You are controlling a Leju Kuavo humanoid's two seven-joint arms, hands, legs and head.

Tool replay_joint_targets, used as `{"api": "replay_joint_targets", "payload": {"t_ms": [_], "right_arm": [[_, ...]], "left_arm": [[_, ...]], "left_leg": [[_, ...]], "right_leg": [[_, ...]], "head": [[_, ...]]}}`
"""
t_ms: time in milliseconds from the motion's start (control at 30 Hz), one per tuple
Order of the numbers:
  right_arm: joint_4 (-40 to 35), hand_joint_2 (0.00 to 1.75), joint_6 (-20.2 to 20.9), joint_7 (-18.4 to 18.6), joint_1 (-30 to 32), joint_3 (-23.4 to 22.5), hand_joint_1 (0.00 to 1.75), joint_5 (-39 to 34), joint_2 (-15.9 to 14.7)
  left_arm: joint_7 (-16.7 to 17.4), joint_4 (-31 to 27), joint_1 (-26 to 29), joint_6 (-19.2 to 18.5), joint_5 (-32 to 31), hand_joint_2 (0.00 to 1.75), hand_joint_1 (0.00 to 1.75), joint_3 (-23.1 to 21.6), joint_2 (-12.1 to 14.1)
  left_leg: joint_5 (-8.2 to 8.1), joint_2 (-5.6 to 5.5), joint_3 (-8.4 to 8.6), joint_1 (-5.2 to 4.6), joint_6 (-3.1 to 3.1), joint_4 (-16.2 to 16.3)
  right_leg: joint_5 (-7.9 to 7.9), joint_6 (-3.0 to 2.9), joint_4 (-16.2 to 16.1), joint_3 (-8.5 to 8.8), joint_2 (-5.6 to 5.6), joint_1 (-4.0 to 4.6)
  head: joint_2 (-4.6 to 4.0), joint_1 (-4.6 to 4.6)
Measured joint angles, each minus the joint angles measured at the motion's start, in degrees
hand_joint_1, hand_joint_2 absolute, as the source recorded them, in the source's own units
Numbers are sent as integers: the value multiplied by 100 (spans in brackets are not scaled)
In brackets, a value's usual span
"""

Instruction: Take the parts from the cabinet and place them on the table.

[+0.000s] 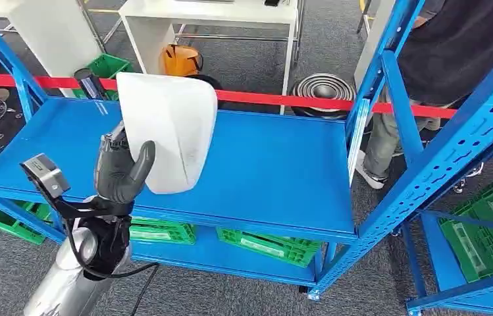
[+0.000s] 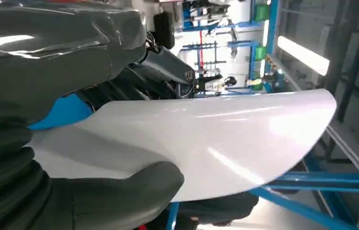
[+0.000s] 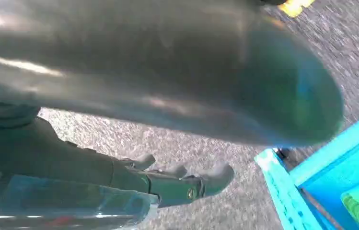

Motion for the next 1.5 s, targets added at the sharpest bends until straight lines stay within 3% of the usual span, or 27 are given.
{"api": "replay_joint_targets", "payload": {"t_ms": [67,100,167,233,300,367,400,433,500,567,633,700,767,833,867,900,933,1033,1067,1100,1133,1200,1267,1333,1400,1433,1500], "right_arm": [[0,0,-2,-4,11,-22,0,-4,24],[0,0,-20,-35,19,-44,0,-24,27],[0,0,-94,-83,45,-123,0,-59,27],[0,0,-142,-83,71,-179,0,-68,22],[0,0,-155,-57,104,-214,0,-68,14],[0,0,-166,-50,131,-256,0,-66,-6],[0,0,-175,-50,133,-275,0,-53,-9],[0,0,-192,-50,133,-286,0,-44,-10],[0,0,-195,-24,126,-304,0,24,-63],[0,0,-190,-4,113,-304,0,57,-74],[0,0,-166,20,106,-306,0,120,-89],[0,0,-155,44,72,-306,0,175,-89],[0,0,-142,63,64,-306,0,219,-89],[0,0,-107,98,53,-306,0,262,-87],[0,0,-105,112,40,-308,0,282,-89],[0,0,-105,118,26,-313,0,297,-89],[0,0,-101,125,9,-317,0,315,-87],[2,0,-96,129,17,-321,0,328,-89],[2,0,-96,129,22,-321,0,330,-79],[2,0,-96,131,11,-323,0,334,-67],[4,0,-96,131,11,-328,0,334,-74],[4,0,-96,131,14,-343,0,341,-74],[4,0,-96,131,20,-343,0,341,-67],[4,0,-96,131,25,-345,0,341,-63],[4,0,-96,131,22,-347,0,341,-63],[4,0,-96,131,21,-347,0,341,-48],[4,0,-96,131,13,-347,0,341,-41]], "left_arm": [[9,35,-4,2,2,175,175,0,2],[31,48,-5,2,6,175,175,11,2],[37,81,1,0,6,175,175,13,2],[24,142,36,8,0,175,175,24,4],[2,179,65,24,2,175,175,48,2],[-11,181,63,22,-7,175,175,75,2],[-13,173,59,28,-22,175,175,96,0],[-13,166,78,37,-39,175,175,114,-11],[13,134,105,43,-83,175,175,155,-26],[48,66,144,59,-122,175,175,221,-42],[63,42,153,76,-138,175,175,245,-92],[83,13,244,79,-169,175,175,289,-118],[105,2,318,79,-199,175,175,330,-125],[129,-35,382,72,-258,175,175,370,-138],[142,-50,401,63,-276,175,175,387,-142],[157,-74,414,50,-304,175,175,413,-151],[164,-100,422,37,-310,175,175,435,-153],[179,-127,441,15,-322,175,175,481,-162],[179,-127,446,15,-321,175,175,503,-162],[179,-129,452,15,-324,175,175,516,-162],[184,-129,454,13,-324,175,175,520,-162],[184,-133,465,11,-326,175,175,525,-162],[184,-133,499,11,-326,175,175,525,-164],[184,-133,513,11,-326,175,175,527,-164],[184,-140,511,11,-326,175,175,538,-164],[186,-160,508,11,-326,175,175,549,-164],[184,-173,510,11,-326,175,175,562,-164]], "left_leg": [[-39,7,-25,56,-48,48],[-234,13,-88,59,-66,231],[-767,8,-436,57,-101,1119],[-1059,9,-719,56,-93,1859],[-864,9,-493,50,-30,1552],[-472,7,130,5,110,536],[-478,21,367,-43,214,100],[-443,63,358,-68,232,111],[-409,50,334,-128,284,99],[-262,56,353,-111,360,-42],[-130,65,301,-86,387,-144],[-61,67,187,-101,384,-141],[11,68,76,-109,370,-131],[75,66,-19,-107,340,-110],[92,63,-64,-99,316,-72],[99,66,-100,-98,299,-18],[116,61,-162,-127,265,5],[188,62,-186,-120,169,48],[204,49,-207,-116,148,64],[85,22,-263,-90,111,126],[-214,13,-345,-77,61,371],[-785,13,-634,-35,-15,1256],[-997,13,-773,-11,-43,1875],[-748,13,-391,-11,-13,1429],[-395,2,372,-31,91,289],[-533,3,580,-50,138,-43],[-446,4,522,-111,168,-36]], "right_leg": [[49,-83,-12,-15,-1,-41],[63,-107,-12,-20,-1,-34],[85,-153,-11,-52,-8,-1],[110,-190,-10,-97,-15,47],[137,-213,-10,-129,-14,94],[167,-218,-12,-135,-10,136],[181,-206,-13,-133,-11,117],[214,-153,-20,-147,-12,173],[247,-102,-39,-150,-37,94],[292,-16,-63,-168,-45,131],[-73,-98,326,-378,-52,120],[-554,-143,1232,-696,-52,111],[-690,-71,1681,-774,-53,100],[-461,69,1114,-333,-55,81],[-298,125,492,72,-56,72],[-289,116,-51,408,-57,62],[-334,23,-119,497,-37,115],[-277,-58,-103,401,-29,127],[-232,-127,-132,338,-31,69],[-195,-178,-131,353,-43,58],[-152,-250,-131,307,-49,56],[-76,-277,-124,205,-55,73],[-5,-266,-119,105,-54,86],[55,-241,-118,38,-48,96],[99,-212,-120,21,-40,111],[131,-194,-121,1,-41,122],[192,-104,-133,-23,-54,103]], "head": [[0,-7],[0,-9],[0,-6],[0,-7],[0,-9],[0,-6],[0,-2],[0,13],[0,-2],[0,0],[0,9],[0,13],[0,18],[0,18],[0,15],[0,18],[0,11],[0,0],[0,15],[0,7],[0,-6],[0,-9],[0,-9],[0,-9],[0,-11],[0,-2],[0,-11]]}}
